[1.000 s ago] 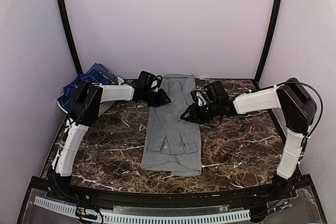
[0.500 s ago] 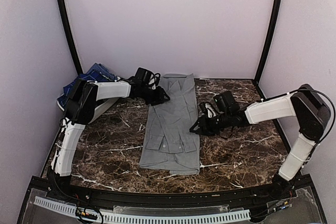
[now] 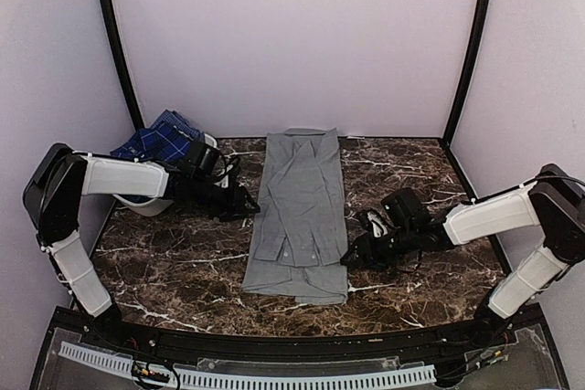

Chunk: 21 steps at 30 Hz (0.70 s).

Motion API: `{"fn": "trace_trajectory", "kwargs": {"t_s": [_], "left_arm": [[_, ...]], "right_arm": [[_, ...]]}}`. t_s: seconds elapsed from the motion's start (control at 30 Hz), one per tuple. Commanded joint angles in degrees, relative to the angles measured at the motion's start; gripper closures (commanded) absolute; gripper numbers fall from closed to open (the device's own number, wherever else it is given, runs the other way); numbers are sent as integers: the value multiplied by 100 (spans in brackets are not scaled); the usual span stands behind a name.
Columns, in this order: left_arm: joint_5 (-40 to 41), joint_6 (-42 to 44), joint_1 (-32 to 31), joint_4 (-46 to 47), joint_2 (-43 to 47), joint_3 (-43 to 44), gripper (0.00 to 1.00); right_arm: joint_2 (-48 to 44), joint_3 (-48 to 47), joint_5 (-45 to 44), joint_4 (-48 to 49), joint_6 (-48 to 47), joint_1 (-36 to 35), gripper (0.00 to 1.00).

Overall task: Fold and stack the long sleeve shirts
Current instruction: Smooth out the rectangle-folded shirt at the center of the board, then move the rectangle-folded shirt to the center of the board.

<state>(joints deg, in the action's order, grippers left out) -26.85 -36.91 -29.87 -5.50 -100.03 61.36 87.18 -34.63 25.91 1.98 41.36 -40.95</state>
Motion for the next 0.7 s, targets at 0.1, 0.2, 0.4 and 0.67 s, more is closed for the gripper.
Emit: {"fn": "trace_trajectory", "kwargs": {"t_s": [0.1,0.2,0.4,0.67], "left_arm": [[-570,-167,-31,269,596,-1419,58],[-736,-268,-74,455,585,-1648,58],[-686,-417,-300,532,445,-1774,58],[-338,-604,-583,445,101,-1639,62]], "right_arm": [[-87,253,-78,751,584,-131,53],[-95,347,-131,960,800,-145,53],[-61,566,-289,1339,1145,-172,54],[73,677,-429,1784,1457,-177,60]]}}
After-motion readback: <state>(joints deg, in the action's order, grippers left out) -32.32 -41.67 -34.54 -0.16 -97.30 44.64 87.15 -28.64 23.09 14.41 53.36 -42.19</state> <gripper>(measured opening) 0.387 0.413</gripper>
